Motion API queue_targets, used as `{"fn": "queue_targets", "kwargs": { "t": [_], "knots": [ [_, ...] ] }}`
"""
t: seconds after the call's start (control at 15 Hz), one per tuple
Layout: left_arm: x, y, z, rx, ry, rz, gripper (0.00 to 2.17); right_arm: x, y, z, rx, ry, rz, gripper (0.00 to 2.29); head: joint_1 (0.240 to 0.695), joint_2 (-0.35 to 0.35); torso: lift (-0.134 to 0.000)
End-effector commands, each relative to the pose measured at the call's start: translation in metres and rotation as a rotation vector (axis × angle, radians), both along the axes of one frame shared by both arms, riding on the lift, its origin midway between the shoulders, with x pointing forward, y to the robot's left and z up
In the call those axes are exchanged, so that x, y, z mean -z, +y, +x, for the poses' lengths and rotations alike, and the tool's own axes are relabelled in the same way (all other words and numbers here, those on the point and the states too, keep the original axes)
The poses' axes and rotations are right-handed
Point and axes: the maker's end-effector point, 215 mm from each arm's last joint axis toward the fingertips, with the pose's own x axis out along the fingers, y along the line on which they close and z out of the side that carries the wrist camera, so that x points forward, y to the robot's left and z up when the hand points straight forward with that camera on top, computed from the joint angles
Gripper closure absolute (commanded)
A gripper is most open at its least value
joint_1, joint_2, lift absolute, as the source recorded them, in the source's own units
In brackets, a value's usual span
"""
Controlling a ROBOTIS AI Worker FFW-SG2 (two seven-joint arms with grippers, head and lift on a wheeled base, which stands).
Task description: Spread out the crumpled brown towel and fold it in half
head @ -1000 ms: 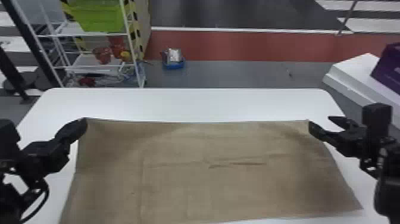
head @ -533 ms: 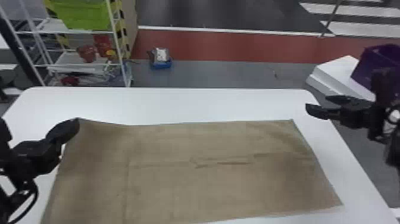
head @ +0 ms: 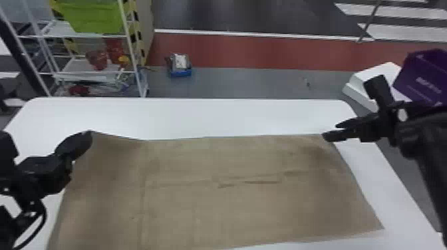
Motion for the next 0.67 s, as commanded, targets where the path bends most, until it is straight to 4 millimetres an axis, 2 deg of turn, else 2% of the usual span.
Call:
{"fn": "queue_targets", "kwargs": {
  "t": [0.0, 0.13, 0.33, 0.6],
  "knots": [
    [-0.001, -0.001, -0.002, 0.000, -0.009, 0.003, 1.44, 0.003, 0.009, 0.001, -0.050, 0.052, -0.050, 0.41, 0.695, -0.064, -0.124],
    [0.000, -0.002, -0.002, 0.004, -0.008, 0.001, 1.44, 0.002, 0.010, 0.001, -0.057, 0.076, -0.071, 0.41, 0.695, -0.055, -0.124],
    [-0.001, -0.005, -0.003, 0.012, -0.013, 0.004, 1.44, 0.015, 0.002, -0.006, -0.062, 0.119, -0.132, 0.41, 0.695, -0.054, -0.124],
    [-0.004, -0.007, -0.003, 0.016, -0.026, 0.009, 1.43, 0.021, -0.018, -0.002, -0.044, 0.092, -0.178, 0.41, 0.695, -0.074, -0.124]
  ]
}}
